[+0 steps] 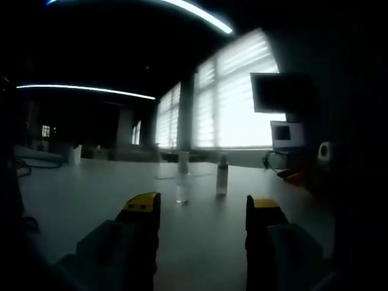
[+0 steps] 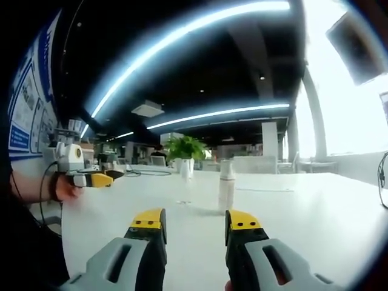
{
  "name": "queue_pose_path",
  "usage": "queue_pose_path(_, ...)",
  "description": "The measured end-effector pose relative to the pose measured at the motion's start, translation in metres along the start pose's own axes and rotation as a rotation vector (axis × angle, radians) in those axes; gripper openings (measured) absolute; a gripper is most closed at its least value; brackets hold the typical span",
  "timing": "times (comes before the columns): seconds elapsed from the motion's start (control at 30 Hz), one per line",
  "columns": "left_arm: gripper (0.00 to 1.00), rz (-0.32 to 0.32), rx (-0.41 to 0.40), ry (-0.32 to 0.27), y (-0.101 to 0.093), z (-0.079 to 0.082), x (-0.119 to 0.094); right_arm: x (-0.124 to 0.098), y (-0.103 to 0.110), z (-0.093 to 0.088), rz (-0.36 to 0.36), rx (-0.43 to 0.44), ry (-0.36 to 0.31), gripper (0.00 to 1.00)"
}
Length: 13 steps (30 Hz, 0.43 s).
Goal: Clamp pump bottle remove cover press pump head put on cover
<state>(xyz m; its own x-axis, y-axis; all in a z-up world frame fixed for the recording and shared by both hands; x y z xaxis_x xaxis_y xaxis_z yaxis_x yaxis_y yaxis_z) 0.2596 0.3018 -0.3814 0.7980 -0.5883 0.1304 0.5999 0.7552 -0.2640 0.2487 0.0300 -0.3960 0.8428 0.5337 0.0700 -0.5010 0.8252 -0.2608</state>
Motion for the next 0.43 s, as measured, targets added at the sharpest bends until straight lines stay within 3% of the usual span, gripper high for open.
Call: queue_pose_path(0.43,0.47,-0.016,0.011,0.005,0.001,-0.0013,-0.0005,-0.0006,-0.0001,0.0001,-0.004,-0.011,-0.001,0.33)
Point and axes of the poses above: the point that each gripper's makers call its tool centre point, and the gripper's own axes: x roughly forward along the fingers, y roughly to its left, z roughly out of its top, the point moved 4 cm from there along -x, roughly backward along the fingers, and after that the axes turned 14 degrees about -x, right-handed, at the moved point
